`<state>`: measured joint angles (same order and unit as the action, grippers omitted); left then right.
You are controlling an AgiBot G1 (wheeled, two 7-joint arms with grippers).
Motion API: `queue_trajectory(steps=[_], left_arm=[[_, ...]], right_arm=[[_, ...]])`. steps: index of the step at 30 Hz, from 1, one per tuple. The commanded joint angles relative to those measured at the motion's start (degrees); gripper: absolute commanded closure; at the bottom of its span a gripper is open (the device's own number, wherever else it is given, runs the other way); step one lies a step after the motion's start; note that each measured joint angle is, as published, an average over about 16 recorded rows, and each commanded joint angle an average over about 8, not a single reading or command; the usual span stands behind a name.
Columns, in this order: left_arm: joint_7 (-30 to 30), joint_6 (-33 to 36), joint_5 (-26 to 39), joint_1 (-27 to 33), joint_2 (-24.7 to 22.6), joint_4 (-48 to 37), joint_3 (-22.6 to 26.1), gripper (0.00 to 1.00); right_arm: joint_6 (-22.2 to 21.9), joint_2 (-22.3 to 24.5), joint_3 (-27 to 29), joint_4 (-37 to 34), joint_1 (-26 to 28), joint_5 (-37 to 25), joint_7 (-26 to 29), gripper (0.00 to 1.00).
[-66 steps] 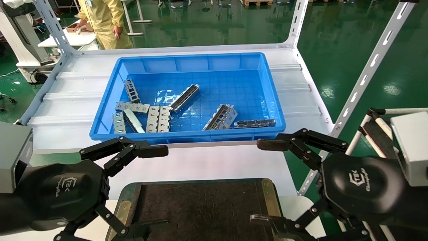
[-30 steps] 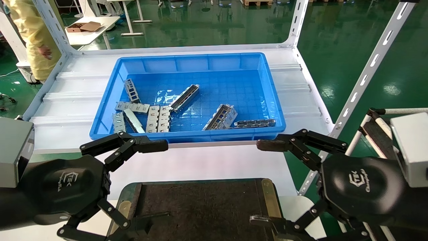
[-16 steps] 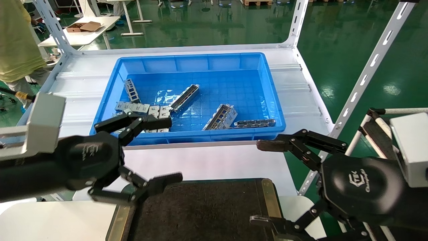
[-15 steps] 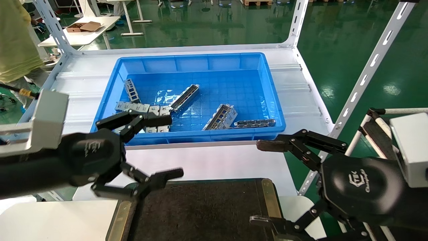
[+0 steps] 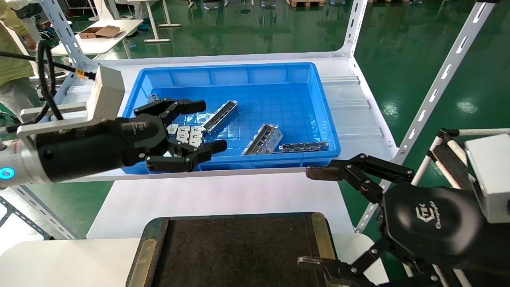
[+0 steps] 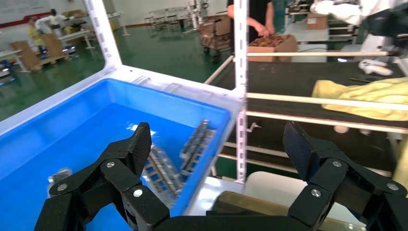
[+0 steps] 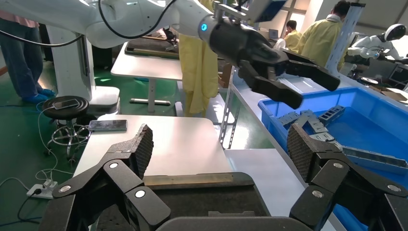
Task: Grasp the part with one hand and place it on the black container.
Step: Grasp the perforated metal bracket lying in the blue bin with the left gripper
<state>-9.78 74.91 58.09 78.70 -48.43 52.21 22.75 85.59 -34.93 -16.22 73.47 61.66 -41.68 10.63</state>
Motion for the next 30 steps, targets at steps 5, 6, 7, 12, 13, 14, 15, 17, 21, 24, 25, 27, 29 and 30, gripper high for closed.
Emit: queue_trajectory(steps=[5, 6, 7, 12, 13, 14, 15, 17, 21, 24, 25, 27, 29, 30], left_arm=[[3.0, -1.4, 2.9, 4.3, -4.0, -8.9, 1.3, 0.00], [3.7, -1.8, 3.4, 5.0, -4.7, -10.5, 1.5, 0.00], [4.5, -2.1, 3.9, 5.6, -5.4, -12.0, 1.7, 0.00], [8.4, -4.7, 6.1, 8.7, -8.9, -19.8, 2.5, 0.00], [9.1, -5.4, 6.5, 9.3, -9.6, -21.3, 2.6, 0.00], [9.9, -6.2, 6.9, 9.9, -10.3, -22.9, 2.7, 0.00], [10.7, -7.0, 7.2, 10.4, -11.1, -24.5, 2.8, 0.00], [12.4, -8.6, 7.9, 11.4, -12.5, -27.5, 3.0, 0.00], [15.7, -11.9, 8.7, 13.2, -15.2, -33.3, 3.1, 0.00], [18.0, -14.6, 9.1, 14.3, -17.1, -37.3, 3.0, 0.00], [18.8, -15.5, 9.2, 14.6, -17.6, -38.5, 3.0, 0.00], [20.1, -17.3, 9.3, 15.2, -18.8, -40.8, 3.0, 0.00], [21.3, -19.0, 9.4, 15.6, -19.8, -42.8, 2.9, 0.00], [21.9, -19.9, 9.4, 15.8, -20.3, -43.7, 2.8, 0.00]], right_arm=[[0.0, 0.0, 0.0, 0.0, 0.0, 0.0, 0.0, 0.00], [0.0, 0.0, 0.0, 0.0, 0.0, 0.0, 0.0, 0.00], [0.0, 0.0, 0.0, 0.0, 0.0, 0.0, 0.0, 0.00], [0.0, 0.0, -0.1, 0.0, 0.0, 0.0, 0.0, 0.00], [0.0, 0.0, -0.1, 0.0, 0.0, 0.0, 0.0, 0.00], [0.0, 0.0, -0.1, 0.0, 0.0, 0.0, 0.0, 0.00], [0.0, 0.0, -0.1, 0.0, 0.0, 0.0, 0.0, 0.00], [0.0, 0.0, -0.1, 0.0, 0.0, 0.0, 0.0, 0.00], [0.0, 0.0, -0.1, 0.0, 0.0, 0.1, 0.0, 0.00], [0.0, 0.0, -0.1, 0.0, 0.0, 0.1, 0.0, 0.00], [0.0, 0.0, -0.1, 0.0, 0.0, 0.1, -0.1, 0.00], [0.0, 0.0, -0.1, 0.0, 0.0, 0.1, -0.1, 0.00], [-0.1, 0.0, -0.1, 0.0, 0.0, 0.1, -0.1, 0.00], [-0.1, 0.1, -0.1, 0.0, 0.0, 0.1, -0.1, 0.00]])
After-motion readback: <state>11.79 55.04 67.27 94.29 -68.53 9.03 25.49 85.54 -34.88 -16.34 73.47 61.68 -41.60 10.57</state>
